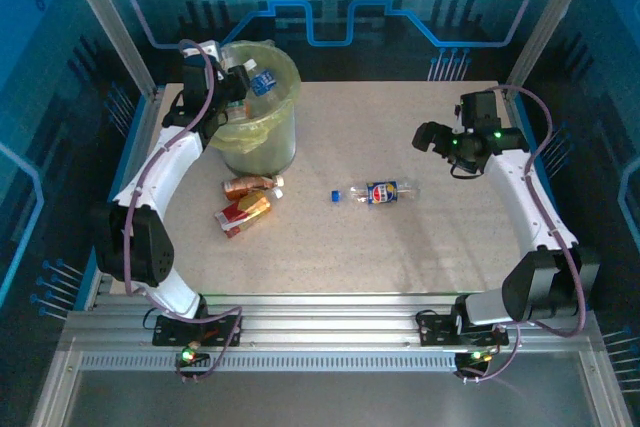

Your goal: Put the plastic bottles in the bin

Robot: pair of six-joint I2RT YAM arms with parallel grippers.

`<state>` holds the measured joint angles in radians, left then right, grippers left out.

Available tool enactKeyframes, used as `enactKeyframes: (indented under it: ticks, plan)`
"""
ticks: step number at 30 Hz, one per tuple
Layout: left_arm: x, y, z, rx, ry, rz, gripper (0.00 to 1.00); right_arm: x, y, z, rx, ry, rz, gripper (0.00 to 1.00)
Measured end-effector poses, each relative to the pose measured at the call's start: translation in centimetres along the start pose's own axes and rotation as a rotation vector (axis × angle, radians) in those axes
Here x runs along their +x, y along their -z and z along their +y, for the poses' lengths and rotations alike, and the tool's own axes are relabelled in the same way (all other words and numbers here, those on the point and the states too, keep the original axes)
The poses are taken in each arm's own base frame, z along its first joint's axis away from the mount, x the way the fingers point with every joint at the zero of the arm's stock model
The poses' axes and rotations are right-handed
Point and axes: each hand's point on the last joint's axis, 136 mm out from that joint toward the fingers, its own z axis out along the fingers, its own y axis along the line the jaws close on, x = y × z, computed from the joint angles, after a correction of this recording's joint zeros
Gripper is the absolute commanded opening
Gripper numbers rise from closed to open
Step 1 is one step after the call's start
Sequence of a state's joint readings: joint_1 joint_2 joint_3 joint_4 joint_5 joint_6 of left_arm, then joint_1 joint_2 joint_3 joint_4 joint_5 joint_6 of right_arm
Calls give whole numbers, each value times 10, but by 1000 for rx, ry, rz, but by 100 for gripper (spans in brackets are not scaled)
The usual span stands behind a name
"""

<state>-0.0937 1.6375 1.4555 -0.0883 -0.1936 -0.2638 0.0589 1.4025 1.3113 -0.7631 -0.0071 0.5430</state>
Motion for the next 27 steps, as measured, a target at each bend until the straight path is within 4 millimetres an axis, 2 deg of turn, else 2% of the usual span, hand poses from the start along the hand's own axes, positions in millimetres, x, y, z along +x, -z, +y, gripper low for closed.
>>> enactKeyframes:
  ticks: [12,22,27]
  plan:
    - [11,-2,4,-8,-2,23,70,-1,7,1,-8,-5,-17,100]
    - [11,-2,2,0,16,23,84,-2,11,2,-14,-4,-27,100]
    - [10,-1,1,7,18,23,85,-2,11,2,-14,-4,-27,100]
